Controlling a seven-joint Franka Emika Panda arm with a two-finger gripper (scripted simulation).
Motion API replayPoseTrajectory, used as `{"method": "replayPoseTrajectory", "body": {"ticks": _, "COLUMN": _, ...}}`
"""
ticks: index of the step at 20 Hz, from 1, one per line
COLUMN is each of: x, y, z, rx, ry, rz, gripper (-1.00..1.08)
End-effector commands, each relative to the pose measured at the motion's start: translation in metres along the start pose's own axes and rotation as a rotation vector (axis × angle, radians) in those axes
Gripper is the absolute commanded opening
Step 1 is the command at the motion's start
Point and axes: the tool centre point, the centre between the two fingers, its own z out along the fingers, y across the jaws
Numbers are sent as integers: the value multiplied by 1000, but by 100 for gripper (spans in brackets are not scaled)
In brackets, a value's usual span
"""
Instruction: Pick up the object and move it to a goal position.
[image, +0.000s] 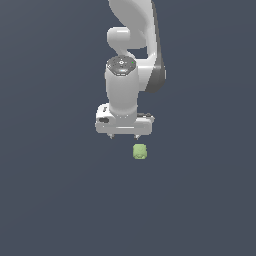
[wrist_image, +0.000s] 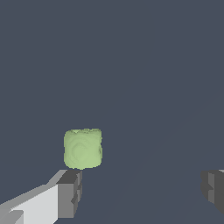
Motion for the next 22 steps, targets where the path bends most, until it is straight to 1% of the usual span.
{"method": "replayPoseTrajectory", "body": {"ticks": 1, "x": 0, "y": 0, "z": 0, "rx": 0, "ry": 0, "rz": 0, "gripper": 100}}
{"method": "replayPoseTrajectory", "body": {"ticks": 4, "x": 2, "y": 3, "z": 1, "rx": 0, "ry": 5, "rz": 11, "gripper": 100}}
{"method": "replayPoseTrajectory", "body": {"ticks": 10, "x": 10, "y": 19, "z": -1, "rx": 0, "ry": 28, "rz": 59, "gripper": 100}}
{"method": "replayPoseTrajectory", "body": {"ticks": 13, "x": 10, "y": 18, "z": 0, "rx": 0, "ry": 27, "rz": 57, "gripper": 100}}
{"method": "replayPoseTrajectory", "body": {"ticks": 18, "x": 7, "y": 1, "z": 16, "rx": -1, "ry": 17, "rz": 42, "gripper": 100}}
{"method": "replayPoseTrajectory", "body": {"ticks": 22, "x": -1, "y": -28, "z": 44, "rx": -2, "ry": -1, "rz": 16, "gripper": 100}}
